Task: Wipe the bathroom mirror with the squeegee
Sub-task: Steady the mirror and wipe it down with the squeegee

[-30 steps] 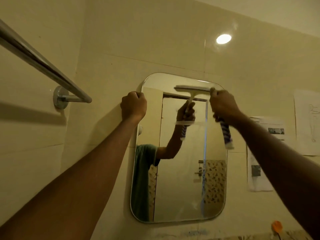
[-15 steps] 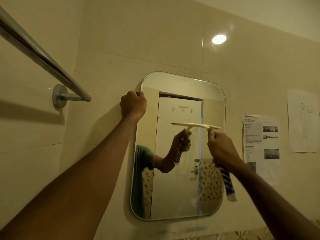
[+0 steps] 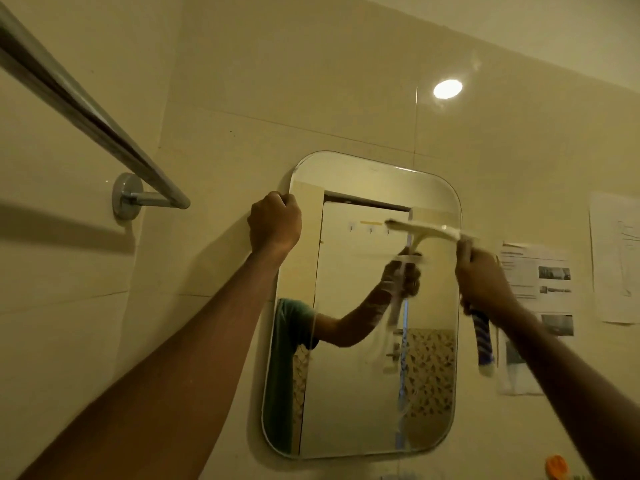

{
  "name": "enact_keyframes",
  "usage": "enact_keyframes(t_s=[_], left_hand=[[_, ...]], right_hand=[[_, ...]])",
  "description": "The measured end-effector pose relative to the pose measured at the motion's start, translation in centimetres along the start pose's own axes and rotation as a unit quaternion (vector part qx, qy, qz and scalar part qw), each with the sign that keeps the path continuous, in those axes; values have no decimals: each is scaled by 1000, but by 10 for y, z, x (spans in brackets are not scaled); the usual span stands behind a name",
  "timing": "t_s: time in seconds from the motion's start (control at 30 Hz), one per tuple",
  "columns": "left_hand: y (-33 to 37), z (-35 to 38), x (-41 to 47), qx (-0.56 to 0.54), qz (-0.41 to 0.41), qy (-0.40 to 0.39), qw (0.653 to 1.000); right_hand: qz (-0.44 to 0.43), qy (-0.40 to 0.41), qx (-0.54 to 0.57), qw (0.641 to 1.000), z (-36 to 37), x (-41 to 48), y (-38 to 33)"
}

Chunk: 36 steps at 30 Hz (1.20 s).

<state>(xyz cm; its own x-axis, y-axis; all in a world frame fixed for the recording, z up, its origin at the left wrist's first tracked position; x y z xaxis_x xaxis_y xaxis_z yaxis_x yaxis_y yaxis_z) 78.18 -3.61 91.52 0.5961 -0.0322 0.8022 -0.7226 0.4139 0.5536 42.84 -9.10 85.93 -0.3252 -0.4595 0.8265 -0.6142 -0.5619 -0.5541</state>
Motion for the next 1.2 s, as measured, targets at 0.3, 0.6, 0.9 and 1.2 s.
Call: enact_keyframes(t_s=[0.3, 0.6, 0.9, 1.2], left_hand=[[-4, -6, -6, 3, 31, 5, 1000], [-10, -5, -7, 5, 28, -2, 1000], [-13, -6, -12, -1, 42, -14, 999], [-12, -5, -11, 1, 43, -24, 999]], right_hand=[[10, -23, -25, 999, 0, -33, 0], [-50, 16, -1, 999, 25, -35, -18], [-24, 18, 37, 999, 26, -74, -22], [-81, 33, 18, 996, 38, 15, -102]])
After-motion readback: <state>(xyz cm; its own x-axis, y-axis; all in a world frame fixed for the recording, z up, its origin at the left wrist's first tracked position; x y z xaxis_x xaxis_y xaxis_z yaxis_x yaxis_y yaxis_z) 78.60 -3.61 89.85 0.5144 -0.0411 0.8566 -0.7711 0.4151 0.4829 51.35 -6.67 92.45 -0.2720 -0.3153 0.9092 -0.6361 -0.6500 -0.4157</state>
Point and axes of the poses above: each hand's wrist, its own x-axis towards the middle knuckle, its own z-axis out of the palm, y = z × x, the point moved 9 cm from there along x, towards the middle knuckle, and after that the axes turned 13 degrees about y, right-handed, at the moved point
